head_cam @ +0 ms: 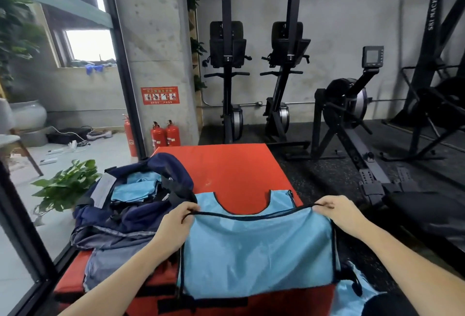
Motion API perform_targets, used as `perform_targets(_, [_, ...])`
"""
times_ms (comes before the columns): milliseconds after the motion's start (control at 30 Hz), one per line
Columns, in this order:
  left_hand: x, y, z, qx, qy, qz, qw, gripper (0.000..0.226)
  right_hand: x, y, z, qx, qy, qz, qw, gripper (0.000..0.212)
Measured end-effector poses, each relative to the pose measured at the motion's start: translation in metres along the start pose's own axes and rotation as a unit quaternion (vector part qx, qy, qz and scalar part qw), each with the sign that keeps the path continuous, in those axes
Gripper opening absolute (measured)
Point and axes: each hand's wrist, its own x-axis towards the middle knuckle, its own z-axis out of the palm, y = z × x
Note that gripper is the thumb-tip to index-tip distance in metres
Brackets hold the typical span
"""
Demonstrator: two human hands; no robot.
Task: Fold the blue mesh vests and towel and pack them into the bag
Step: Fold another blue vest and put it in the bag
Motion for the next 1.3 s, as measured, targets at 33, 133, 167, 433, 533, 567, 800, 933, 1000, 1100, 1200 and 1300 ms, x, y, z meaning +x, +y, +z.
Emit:
perform_targets(33, [0.009, -0.006, 0.006, 0.012, 0.011, -0.007, 1.000, 0.039, 0.011, 0.003, 0.007, 0.000, 0.004, 0.004, 1.000, 0.006])
perform_targets(133, [0.031, -0.029, 0.025, 0.051, 0.037, -0.041, 0.997, 0.038, 0.040, 0.014, 0.030, -0.004, 0.015, 0.019, 1.000, 0.005])
perform_targets(167, [0.038, -0.036, 0.032, 0.063, 0.036, -0.057, 0.996, 0.038, 0.048, 0.019, 0.039, -0.005, 0.016, 0.030, 0.999, 0.005])
perform_targets(433, [0.098, -0.033, 0.117, 0.175, -0.034, -0.014, 0.984, 0.041, 0.112, 0.049, 0.107, -0.014, 0.066, 0.079, 0.995, 0.013])
perform_targets(533, [0.126, -0.018, 0.166, 0.104, -0.082, 0.014, 0.991, 0.038, 0.135, 0.052, 0.119, -0.030, 0.097, 0.081, 0.992, 0.019])
perform_targets(567, [0.135, -0.011, 0.181, 0.096, -0.092, 0.025, 0.991, 0.037, 0.142, 0.053, 0.122, -0.042, 0.099, 0.083, 0.991, 0.019])
perform_targets(800, [0.200, 0.026, 0.266, 0.042, -0.133, 0.027, 0.990, 0.028, 0.184, 0.069, 0.133, -0.108, 0.084, 0.115, 0.984, 0.028])
perform_targets(933, [0.223, 0.031, 0.288, 0.012, -0.126, 0.003, 0.992, 0.023, 0.196, 0.076, 0.138, -0.109, 0.094, 0.119, 0.982, 0.018])
perform_targets(1000, [0.228, 0.033, 0.291, -0.011, -0.097, -0.010, 0.995, 0.026, 0.202, 0.078, 0.137, -0.045, 0.111, 0.131, 0.984, 0.022])
perform_targets(1100, [0.226, 0.034, 0.292, -0.054, -0.036, -0.013, 0.998, 0.025, 0.209, 0.082, 0.128, 0.065, 0.157, 0.138, 0.976, 0.030])
perform_targets(1200, [0.223, 0.025, 0.294, 0.025, -0.064, 0.018, 0.997, 0.023, 0.208, 0.089, 0.125, 0.067, 0.158, 0.127, 0.977, 0.031])
perform_targets(1300, [0.217, 0.020, 0.289, 0.199, -0.148, 0.041, 0.968, 0.027, 0.201, 0.093, 0.132, -0.017, 0.103, 0.122, 0.987, 0.018])
